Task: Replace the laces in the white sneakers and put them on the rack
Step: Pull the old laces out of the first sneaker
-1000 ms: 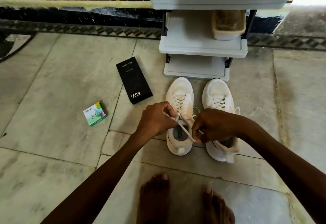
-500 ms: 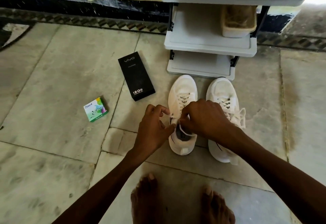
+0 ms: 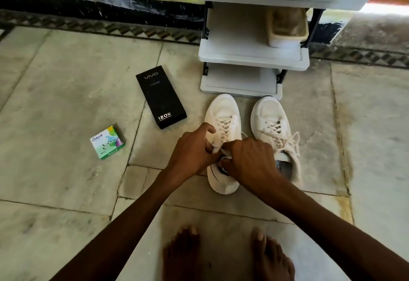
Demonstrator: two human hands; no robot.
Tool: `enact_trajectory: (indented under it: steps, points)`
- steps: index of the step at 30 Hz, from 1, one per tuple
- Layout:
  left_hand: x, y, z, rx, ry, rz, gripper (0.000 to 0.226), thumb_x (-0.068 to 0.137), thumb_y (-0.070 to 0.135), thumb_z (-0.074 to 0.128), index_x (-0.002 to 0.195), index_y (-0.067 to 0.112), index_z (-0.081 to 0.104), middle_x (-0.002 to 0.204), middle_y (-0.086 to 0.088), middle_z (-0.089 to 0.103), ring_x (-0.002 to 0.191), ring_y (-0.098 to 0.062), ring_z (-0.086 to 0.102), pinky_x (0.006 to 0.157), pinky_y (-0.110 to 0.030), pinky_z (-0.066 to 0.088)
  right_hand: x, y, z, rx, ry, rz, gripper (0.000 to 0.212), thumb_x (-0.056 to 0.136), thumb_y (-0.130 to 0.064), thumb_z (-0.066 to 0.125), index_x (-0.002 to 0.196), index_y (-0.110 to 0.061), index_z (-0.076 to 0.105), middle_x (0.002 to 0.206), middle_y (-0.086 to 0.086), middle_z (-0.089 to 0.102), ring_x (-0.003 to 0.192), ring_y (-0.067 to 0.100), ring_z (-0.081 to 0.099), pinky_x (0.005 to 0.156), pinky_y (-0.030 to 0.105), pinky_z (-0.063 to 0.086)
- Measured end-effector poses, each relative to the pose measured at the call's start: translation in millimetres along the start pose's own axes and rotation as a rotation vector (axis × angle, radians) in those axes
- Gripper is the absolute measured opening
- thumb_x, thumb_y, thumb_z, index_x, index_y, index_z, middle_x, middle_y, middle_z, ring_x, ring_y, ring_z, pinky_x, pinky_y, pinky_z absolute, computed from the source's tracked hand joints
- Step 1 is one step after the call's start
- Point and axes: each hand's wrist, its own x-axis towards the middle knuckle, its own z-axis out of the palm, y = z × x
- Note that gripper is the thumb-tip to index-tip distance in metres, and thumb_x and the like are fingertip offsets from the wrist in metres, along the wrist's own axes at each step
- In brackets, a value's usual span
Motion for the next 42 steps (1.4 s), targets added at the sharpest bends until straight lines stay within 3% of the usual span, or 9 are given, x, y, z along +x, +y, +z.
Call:
enact_trajectory:
  steps: [9,14,19,24,28,31,34,37,42]
  points:
    - [9.3,-4.1,-6.2,-0.001,-0.069,0.026,0.051,0.067,0.034,0.086,0.109,0.028,0.057,0.074,0.01,0.067,0.073,-0.004,0.064,0.068,-0.022,0.05,0.2,7.1,22.1,0.297,0.203,0.065,0.016,0.09,-0.033,0.063,0.092,-0.028,0.078,0.074,0.002,0.073,0.065,0.024,0.064,0.056,0.029,0.044]
    - [6.6,-0.8,1.4,0.011,0.013,-0.002,0.051,0.066,0.048,0.082,0.106,0.03,0.055,0.075,0.008,0.068,0.074,-0.007,0.063,0.058,-0.013,0.037,-7.6,7.5,1.1,0.209,0.069,0.088,0.015,0.085,-0.034,0.064,0.092,-0.029,0.076,0.073,-0.003,0.07,0.064,0.016,0.061,0.053,0.024,0.041]
    - [1.4,-5.7,0.7,-0.004,0.029,-0.03,0.055,0.069,0.045,0.082,0.113,0.03,0.054,0.072,0.009,0.068,0.065,0.0,0.06,0.054,-0.016,0.041,-13.4,21.3,-31.0,0.682,0.019,0.063,0.005,0.083,-0.028,0.076,0.083,-0.025,0.08,0.06,-0.006,0.068,0.054,0.006,0.057,0.056,0.018,0.042]
    - [-1.7,-3.6,4.6,-0.022,0.043,-0.05,0.044,0.067,0.035,0.082,0.105,0.03,0.06,0.067,0.011,0.067,0.065,0.003,0.06,0.057,-0.016,0.042,-29.0,33.1,-15.0,0.804,0.239,0.029,0.004,0.083,-0.025,0.077,0.084,-0.024,0.08,0.081,-0.01,0.064,0.077,0.006,0.06,0.067,0.014,0.042]
    - [-9.8,1.0,9.6,-0.049,0.075,-0.069,0.037,0.071,0.034,0.082,0.099,0.03,0.058,0.068,0.012,0.065,0.063,0.003,0.059,0.054,-0.014,0.038,-30.2,27.9,-13.7,1.397,0.065,0.073,0.021,0.093,0.001,0.055,0.083,-0.009,0.07,0.11,0.006,0.071,0.109,0.02,0.066,0.092,0.027,0.053]
    - [-13.3,-2.0,15.0,-0.078,0.132,-0.091,0.031,0.07,0.035,0.083,0.091,0.026,0.063,0.07,0.014,0.066,0.064,0.002,0.06,0.056,-0.014,0.043,-18.4,22.6,-10.2,1.684,-0.029,0.201,0.026,0.1,-0.002,0.038,0.083,-0.007,0.056,0.098,0.017,0.071,0.097,0.026,0.069,0.078,0.028,0.055]
    - [-19.4,-5.1,21.6,-0.138,0.221,-0.093,0.022,0.07,0.032,0.083,0.083,0.025,0.068,0.071,0.016,0.066,0.062,0.004,0.06,0.055,-0.01,0.041,-2.3,22.7,0.3,1.784,-0.013,0.481,0.027,0.1,-0.012,0.034,0.078,-0.016,0.05,0.073,0.002,0.061,0.061,0.017,0.057,0.058,0.026,0.041]
    - [-25.3,-2.6,24.6,-0.138,0.253,-0.07,0.017,0.074,0.028,0.08,0.084,0.024,0.068,0.072,0.017,0.064,0.062,0.005,0.059,0.054,-0.008,0.038,2.8,22.6,8.9,1.75,0.01,0.635,0.024,0.099,-0.016,0.036,0.076,-0.02,0.043,0.057,-0.005,0.046,0.047,0.011,0.036,0.045,0.022,0.03]
    - [-22.2,-1.6,24.6,-0.07,0.272,-0.011,0.019,0.077,0.023,0.079,0.092,0.023,0.067,0.082,0.012,0.064,0.065,0.0,0.057,0.057,-0.008,0.037,8.4,20.5,-5.0,1.486,0.149,0.642,0.022,0.098,-0.02,0.046,0.078,-0.016,0.056,0.06,-0.002,0.049,0.05,0.011,0.042,0.047,0.024,0.035]
